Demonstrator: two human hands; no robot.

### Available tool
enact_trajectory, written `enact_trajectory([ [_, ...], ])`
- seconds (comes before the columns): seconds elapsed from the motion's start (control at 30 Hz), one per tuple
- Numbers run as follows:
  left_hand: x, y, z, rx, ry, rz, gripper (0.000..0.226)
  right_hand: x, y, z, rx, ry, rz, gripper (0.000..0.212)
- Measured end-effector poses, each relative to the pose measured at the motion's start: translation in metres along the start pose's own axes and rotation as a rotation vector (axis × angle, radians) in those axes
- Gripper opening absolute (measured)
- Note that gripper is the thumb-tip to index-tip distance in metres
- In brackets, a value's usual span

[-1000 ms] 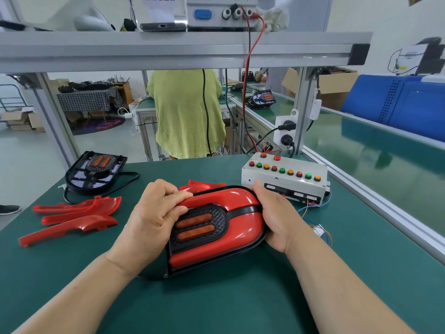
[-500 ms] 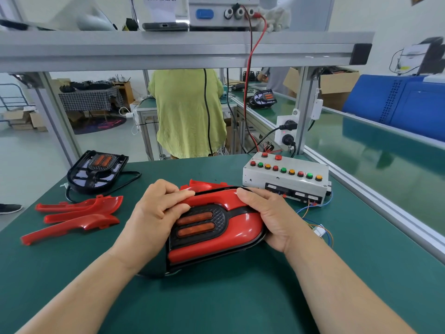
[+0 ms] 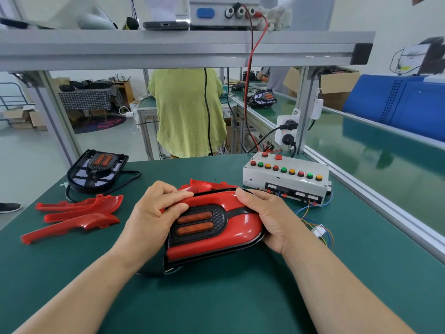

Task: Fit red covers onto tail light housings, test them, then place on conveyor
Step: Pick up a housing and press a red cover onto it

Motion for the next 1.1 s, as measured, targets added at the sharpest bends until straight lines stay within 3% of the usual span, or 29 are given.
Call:
enact_trajectory([
  [0.43,0.0,-0.002,0.0,-0.044,-0.007,0.021,0.035,-0.001,-0.001,-0.003,-0.072,0.039,-0.008,0.048],
  [0.6,0.003,0.0,-0.008,-0.223,0.299,0.079,0.034,-0.001,0.002,-0.005,-0.056,0.037,0.011,0.046],
  [0.73,-0.002,-0.001,-0.013,-0.546,0.599,-0.151,0.048,-0.002,0.003,-0.005,-0.05,0.04,0.006,0.043],
  [0.83,-0.003,0.003,-0.017,-0.664,0.759,-0.202,0.062,-0.002,0.004,-0.006,-0.045,0.042,0.008,0.04],
  [0.93,-0.002,0.003,-0.021,-0.73,0.782,-0.198,0.062,-0.003,0.004,-0.006,-0.044,0.055,0.002,0.031],
  [1.1,-0.001,0.003,-0.022,-0.7,0.685,-0.134,0.047,-0.004,0.003,-0.006,-0.075,0.06,-0.006,0.039],
])
Point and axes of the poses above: each hand's wrist, its own x-axis towards the middle knuckle, its own y-axis out of the back of the hand, z = x × y, the point moved 3 cm from there along x, towards the middle knuckle, and after that the axes turned 9 degrees about -x, right-handed, at the moved point
